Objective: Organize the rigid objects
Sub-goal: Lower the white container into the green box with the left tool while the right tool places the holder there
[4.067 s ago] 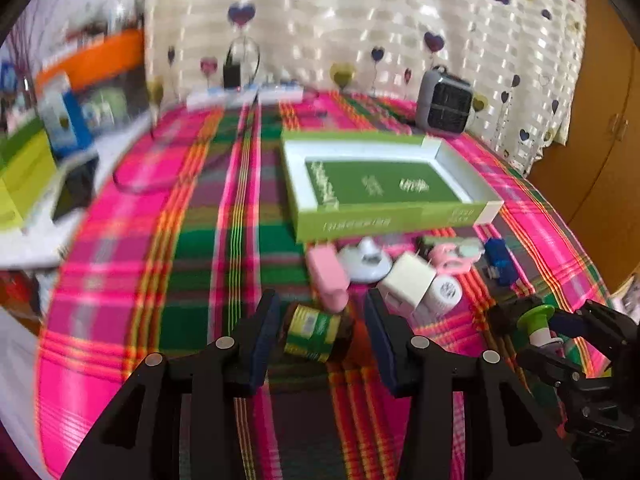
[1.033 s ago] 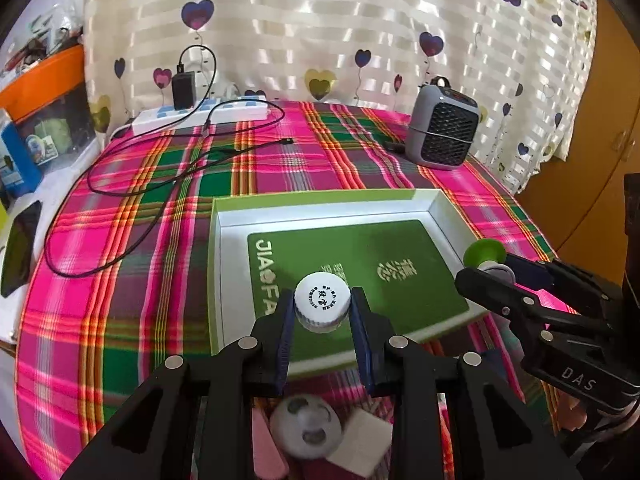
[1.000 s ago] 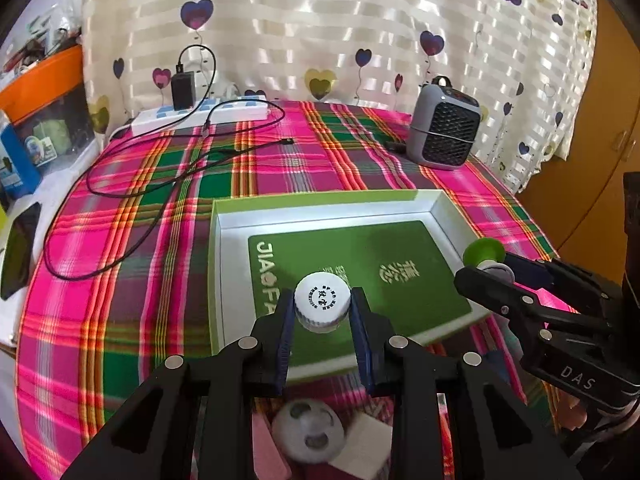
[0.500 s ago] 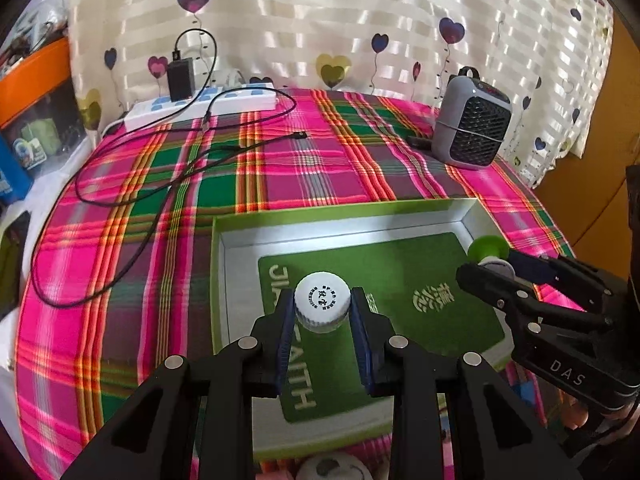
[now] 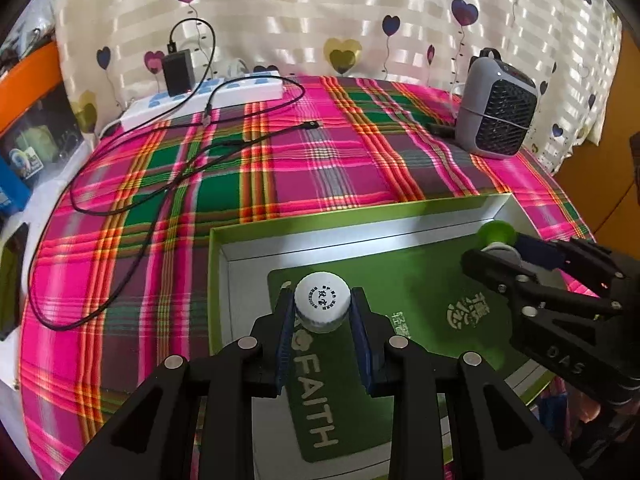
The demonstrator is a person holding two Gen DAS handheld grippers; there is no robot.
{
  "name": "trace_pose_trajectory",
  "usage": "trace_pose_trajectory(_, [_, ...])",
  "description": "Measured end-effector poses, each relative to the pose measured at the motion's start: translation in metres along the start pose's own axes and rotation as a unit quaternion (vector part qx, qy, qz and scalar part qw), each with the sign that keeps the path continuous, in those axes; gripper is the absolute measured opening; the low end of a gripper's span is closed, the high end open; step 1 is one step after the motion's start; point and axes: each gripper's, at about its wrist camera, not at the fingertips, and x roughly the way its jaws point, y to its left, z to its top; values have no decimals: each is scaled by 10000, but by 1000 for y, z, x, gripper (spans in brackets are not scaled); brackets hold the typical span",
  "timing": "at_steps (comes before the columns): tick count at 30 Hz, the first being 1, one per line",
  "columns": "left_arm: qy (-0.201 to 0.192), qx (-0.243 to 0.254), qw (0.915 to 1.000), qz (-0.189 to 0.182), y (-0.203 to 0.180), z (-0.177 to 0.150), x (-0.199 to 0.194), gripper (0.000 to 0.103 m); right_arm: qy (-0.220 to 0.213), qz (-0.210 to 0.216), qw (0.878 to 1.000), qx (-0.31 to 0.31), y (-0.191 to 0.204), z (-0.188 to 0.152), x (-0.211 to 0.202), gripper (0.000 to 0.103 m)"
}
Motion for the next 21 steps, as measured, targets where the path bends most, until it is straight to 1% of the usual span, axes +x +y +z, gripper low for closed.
trace_pose_trajectory(2, [-41,60,9999,106,-3,0,-1,26,16,-31,10000,-9,0,0,2,44])
trace_pose_trajectory(9, [49,19,10000,63,-2,2,3,26,124,-164,9998,-72,1,-1,11,44])
trace_pose_trajectory(16, [156,-3,9998,96,-1,3,8,26,102,-273,9996,-68,0,0,13,44])
trace_pose_trajectory(21, [235,15,9997,104,-2,3,10,26,121,-265,9996,-40,-1,1,15,44])
